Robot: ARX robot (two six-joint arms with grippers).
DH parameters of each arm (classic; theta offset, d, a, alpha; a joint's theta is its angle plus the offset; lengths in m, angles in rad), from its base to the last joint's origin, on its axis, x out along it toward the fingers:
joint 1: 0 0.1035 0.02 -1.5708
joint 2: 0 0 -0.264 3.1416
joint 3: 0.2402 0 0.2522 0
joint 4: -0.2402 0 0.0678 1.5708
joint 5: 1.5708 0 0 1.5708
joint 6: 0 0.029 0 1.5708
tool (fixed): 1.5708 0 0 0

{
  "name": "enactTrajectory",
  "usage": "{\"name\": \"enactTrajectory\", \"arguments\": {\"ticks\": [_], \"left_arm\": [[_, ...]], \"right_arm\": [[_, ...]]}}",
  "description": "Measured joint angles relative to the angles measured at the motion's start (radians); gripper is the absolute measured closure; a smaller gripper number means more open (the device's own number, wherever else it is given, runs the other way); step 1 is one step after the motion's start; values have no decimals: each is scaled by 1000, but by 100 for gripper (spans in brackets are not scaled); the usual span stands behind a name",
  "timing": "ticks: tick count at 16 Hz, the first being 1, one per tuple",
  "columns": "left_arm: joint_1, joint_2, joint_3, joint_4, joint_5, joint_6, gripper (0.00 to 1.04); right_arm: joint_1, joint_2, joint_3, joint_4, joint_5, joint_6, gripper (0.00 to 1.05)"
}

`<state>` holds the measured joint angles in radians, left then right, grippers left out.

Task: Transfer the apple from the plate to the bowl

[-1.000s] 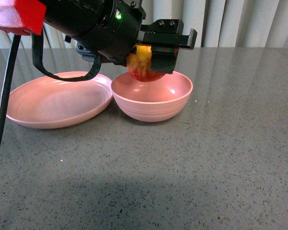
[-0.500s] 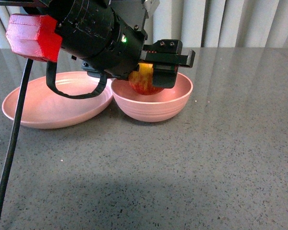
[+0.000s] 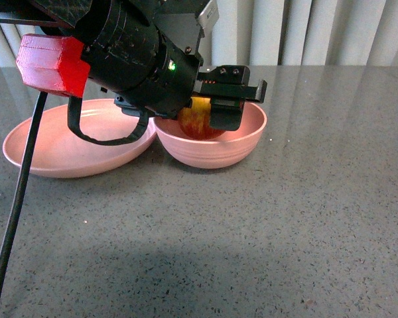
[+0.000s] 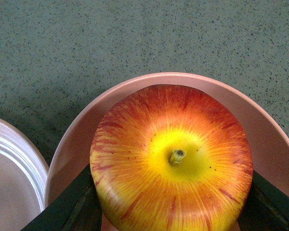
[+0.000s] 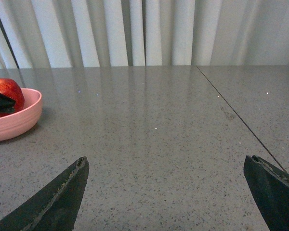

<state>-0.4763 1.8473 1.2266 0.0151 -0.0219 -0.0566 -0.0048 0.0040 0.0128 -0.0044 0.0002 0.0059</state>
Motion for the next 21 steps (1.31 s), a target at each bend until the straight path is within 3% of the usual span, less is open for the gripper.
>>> {"name": "enactTrajectory", "arguments": {"ticks": [6,9,10,16,21], "left_arm": [[0,11,0,-8,7,-15,38],[0,13,0,-10,10,-17,18],[0,13,4,-7,12,-16,6],[0,3,7,-5,14,-19,7],[18,-163,-22,105,30,-54,7]], "right_arm": [[0,0,0,0,0,0,7],[0,0,0,0,0,0,7],[0,0,0,0,0,0,7],[0,0,0,0,0,0,7],[0,0,0,0,0,0,7]]}}
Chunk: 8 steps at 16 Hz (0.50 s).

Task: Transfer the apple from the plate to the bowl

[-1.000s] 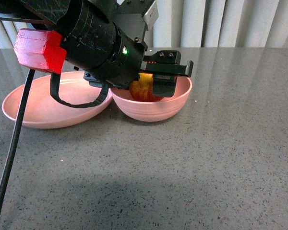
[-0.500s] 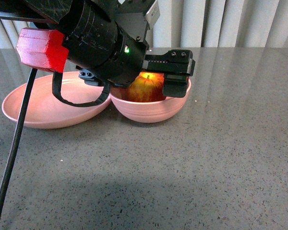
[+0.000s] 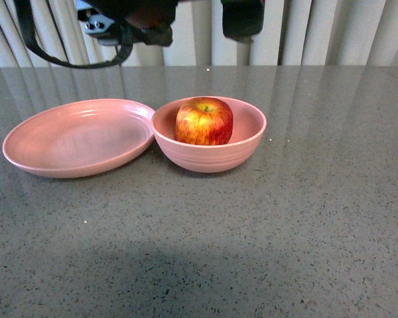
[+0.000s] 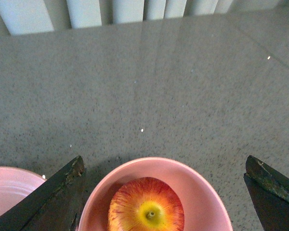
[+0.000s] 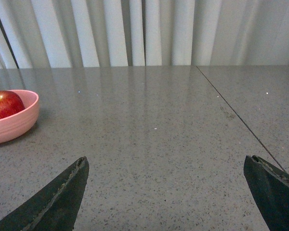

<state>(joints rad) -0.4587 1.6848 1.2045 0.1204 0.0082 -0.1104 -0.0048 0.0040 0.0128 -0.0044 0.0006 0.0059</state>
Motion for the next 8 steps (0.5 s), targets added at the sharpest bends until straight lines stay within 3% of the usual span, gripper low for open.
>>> {"name": "enactTrajectory", "arguments": {"ticks": [3,8], "left_arm": [[43,-138,-64,63,-3,-52,7],[214,-547,-277,98,-74,-75,7]], "right_arm": [[0,0,0,0,0,0,7],[0,0,0,0,0,0,7]]}}
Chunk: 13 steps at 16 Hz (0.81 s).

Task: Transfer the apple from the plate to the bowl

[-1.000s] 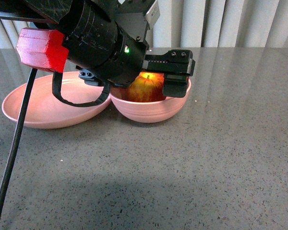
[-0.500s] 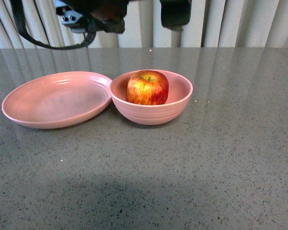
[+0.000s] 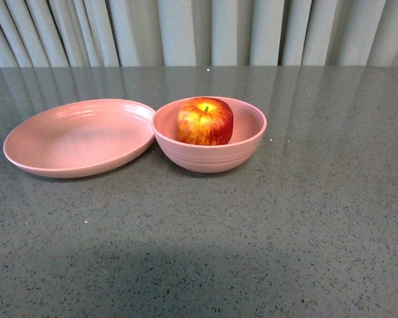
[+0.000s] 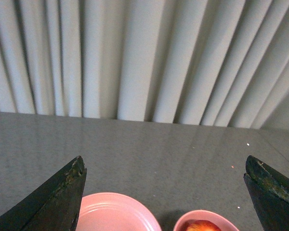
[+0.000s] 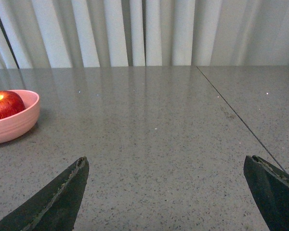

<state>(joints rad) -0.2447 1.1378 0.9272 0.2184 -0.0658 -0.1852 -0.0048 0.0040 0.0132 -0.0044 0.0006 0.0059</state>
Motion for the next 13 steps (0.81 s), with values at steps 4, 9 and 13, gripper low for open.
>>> {"name": "enactTrajectory", "arguments": {"ticks": [4,9,13], "left_arm": [[26,-114,-182,82,-132,124,34],[116,-302,-519,220,-64,168,88],[161,-408,-673,249,-26,169,104]], "right_arm": [[0,0,0,0,0,0,7],[0,0,0,0,0,0,7],[0,0,0,0,0,0,7]]}}
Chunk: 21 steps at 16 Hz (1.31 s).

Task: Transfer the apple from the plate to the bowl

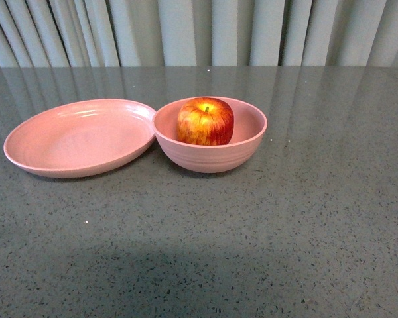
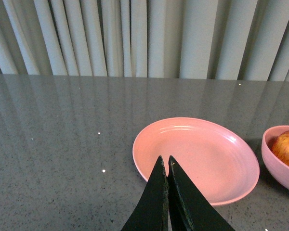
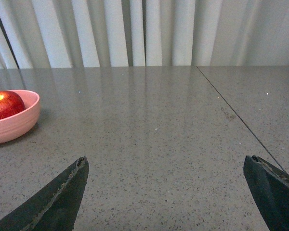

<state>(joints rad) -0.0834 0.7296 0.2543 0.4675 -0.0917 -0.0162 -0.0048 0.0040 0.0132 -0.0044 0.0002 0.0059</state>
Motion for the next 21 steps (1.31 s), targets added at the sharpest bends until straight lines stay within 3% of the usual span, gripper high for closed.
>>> {"name": "enactTrajectory", "arguments": {"ticks": [1,3,10,19,21], "left_arm": [[39,-35,-32,2,63,0,104],[89,-86,-79,-2,81,2,104],[82,-280,-188,-90,91,2,104],[82,-570,-240,-307,92,2,104],[82,-647,-239,-435,93,2,104]], "right_arm": [[0,0,0,0,0,0,7],[0,0,0,0,0,0,7],[0,0,0,0,0,0,7],[0,0,0,0,0,0,7],[0,0,0,0,0,0,7]]}}
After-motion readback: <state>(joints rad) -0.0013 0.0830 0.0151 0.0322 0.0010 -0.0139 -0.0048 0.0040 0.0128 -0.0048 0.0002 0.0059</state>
